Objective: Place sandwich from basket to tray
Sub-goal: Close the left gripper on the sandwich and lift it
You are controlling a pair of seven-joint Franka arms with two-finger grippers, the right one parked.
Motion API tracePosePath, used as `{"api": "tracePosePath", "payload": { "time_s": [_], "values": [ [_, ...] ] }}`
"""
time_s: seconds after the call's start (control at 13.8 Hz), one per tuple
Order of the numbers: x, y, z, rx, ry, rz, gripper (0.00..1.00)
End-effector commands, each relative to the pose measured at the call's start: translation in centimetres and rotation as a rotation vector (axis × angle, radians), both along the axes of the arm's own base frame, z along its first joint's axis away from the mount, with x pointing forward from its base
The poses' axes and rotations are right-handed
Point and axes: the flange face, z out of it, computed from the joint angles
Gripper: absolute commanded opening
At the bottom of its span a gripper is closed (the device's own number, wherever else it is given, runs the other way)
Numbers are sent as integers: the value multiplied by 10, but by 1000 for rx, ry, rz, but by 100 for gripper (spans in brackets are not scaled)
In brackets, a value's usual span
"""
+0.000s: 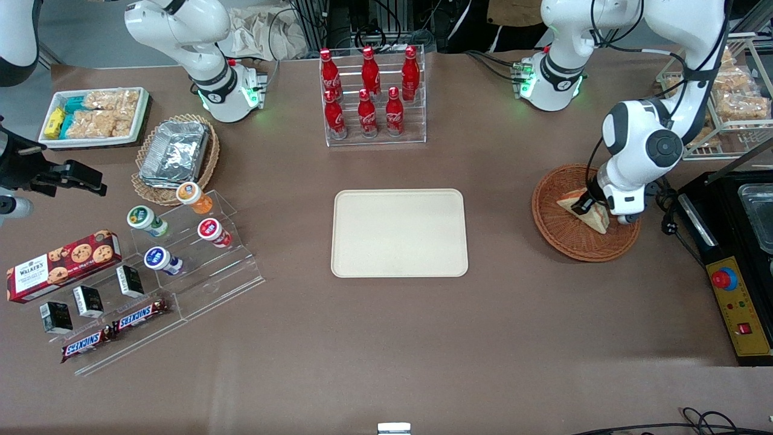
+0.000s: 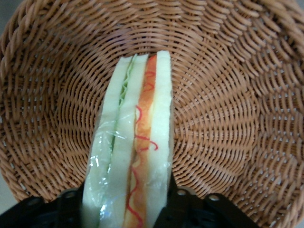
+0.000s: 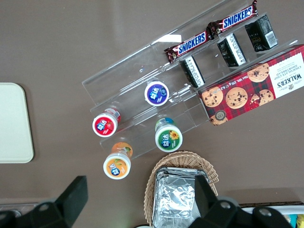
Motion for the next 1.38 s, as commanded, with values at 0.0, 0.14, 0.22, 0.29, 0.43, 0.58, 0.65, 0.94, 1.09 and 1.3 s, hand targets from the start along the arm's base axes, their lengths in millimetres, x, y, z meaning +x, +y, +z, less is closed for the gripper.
{"api": "tracePosePath", "payload": {
  "time_s": [0.0,0.14,0.22,0.29,0.43,0.58,0.65,0.94,1.09,1.3],
  "values": [
    [4,-1,13,1,-27,33,30],
    [6,-1,28,0,-30,24,30],
    [7,-1,38,-2,-15,15,30],
    [9,-1,49,1,-4,9,30],
    [15,-7,76,8,-2,-14,31],
    [20,-14,105,10,8,-45,31],
    [23,-21,124,9,7,-85,31],
    [37,-69,179,18,-6,-238,31],
    [50,-95,204,16,12,-308,31],
    [63,-152,214,8,27,-425,31]
  ]
}}
